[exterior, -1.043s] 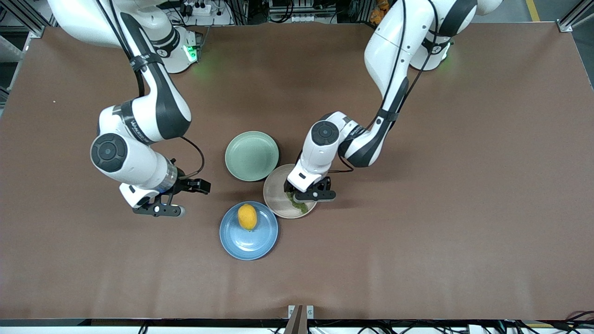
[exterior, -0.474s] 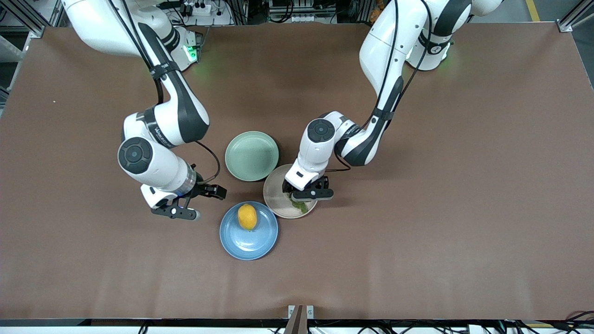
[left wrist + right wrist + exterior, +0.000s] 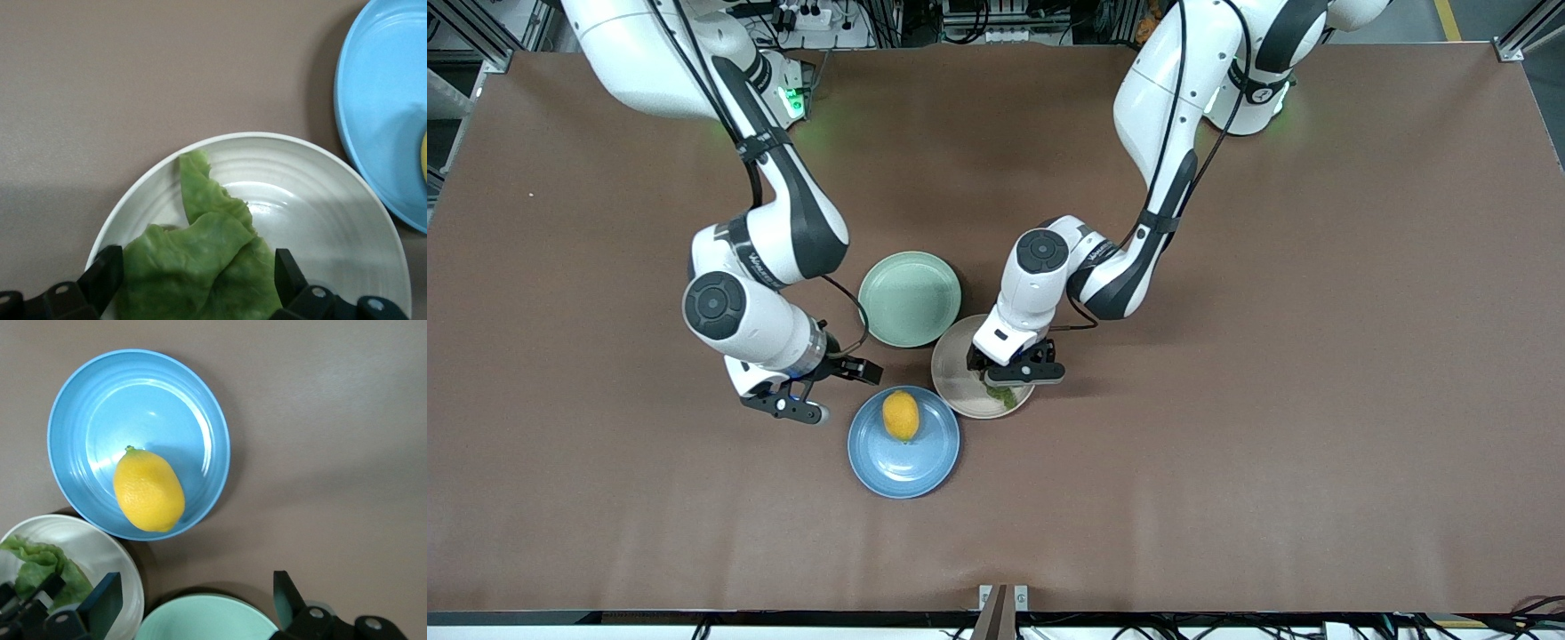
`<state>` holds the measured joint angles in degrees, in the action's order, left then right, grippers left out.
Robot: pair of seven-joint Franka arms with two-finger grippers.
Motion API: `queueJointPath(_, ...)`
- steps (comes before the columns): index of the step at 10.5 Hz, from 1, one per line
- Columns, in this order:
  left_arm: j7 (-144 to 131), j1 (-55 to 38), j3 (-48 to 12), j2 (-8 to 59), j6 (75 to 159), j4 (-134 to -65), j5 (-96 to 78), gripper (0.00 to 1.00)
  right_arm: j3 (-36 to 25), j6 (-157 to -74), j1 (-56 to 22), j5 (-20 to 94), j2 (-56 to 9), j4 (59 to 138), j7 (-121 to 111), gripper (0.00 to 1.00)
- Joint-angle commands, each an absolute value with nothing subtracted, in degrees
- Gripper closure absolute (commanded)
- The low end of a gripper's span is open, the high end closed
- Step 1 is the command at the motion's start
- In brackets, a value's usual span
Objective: Pick lemon and lettuce from blue and beige plates
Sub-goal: 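Close the left gripper on the lettuce while the right gripper nears the lemon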
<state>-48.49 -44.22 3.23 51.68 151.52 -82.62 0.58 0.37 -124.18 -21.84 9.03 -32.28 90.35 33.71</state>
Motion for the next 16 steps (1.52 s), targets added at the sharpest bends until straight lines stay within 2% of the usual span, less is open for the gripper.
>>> queueJointPath(1,-50.71,-45.26,4.31,52.82,152.40,-81.47,2.11,0.00,0.09,-125.24,-23.20,10.20,-35.06,87.81,37.25,0.00)
queueJointPath(5,-50.71,-45.79,4.31,53.35,152.40,-81.47,2.46,0.00,0.09,-125.59,-24.43,9.93,-38.31,84.29,40.34,0.00)
queueJointPath(13,-50.71,-46.85,5.01,53.70,152.40,-81.56,5.62,0.00,0.09,-128.50,-23.99,9.93,-39.81,84.11,39.64,0.00)
queueJointPath(14,-50.71,-46.85,5.01,53.70,152.40,-81.56,5.54,0.08,0.09,-128.50,-23.99,9.93,-39.90,84.11,39.55,0.00)
queueJointPath(15,-50.71,-46.85,5.01,53.70,152.32,-81.56,5.54,0.37,0.09,-128.50,-23.91,9.93,-39.99,84.02,39.55,0.00)
queueJointPath(16,-50.71,-46.85,5.01,53.70,152.31,-81.56,5.54,0.50,0.09,-128.50,-23.91,9.84,-39.99,83.94,39.55,0.00)
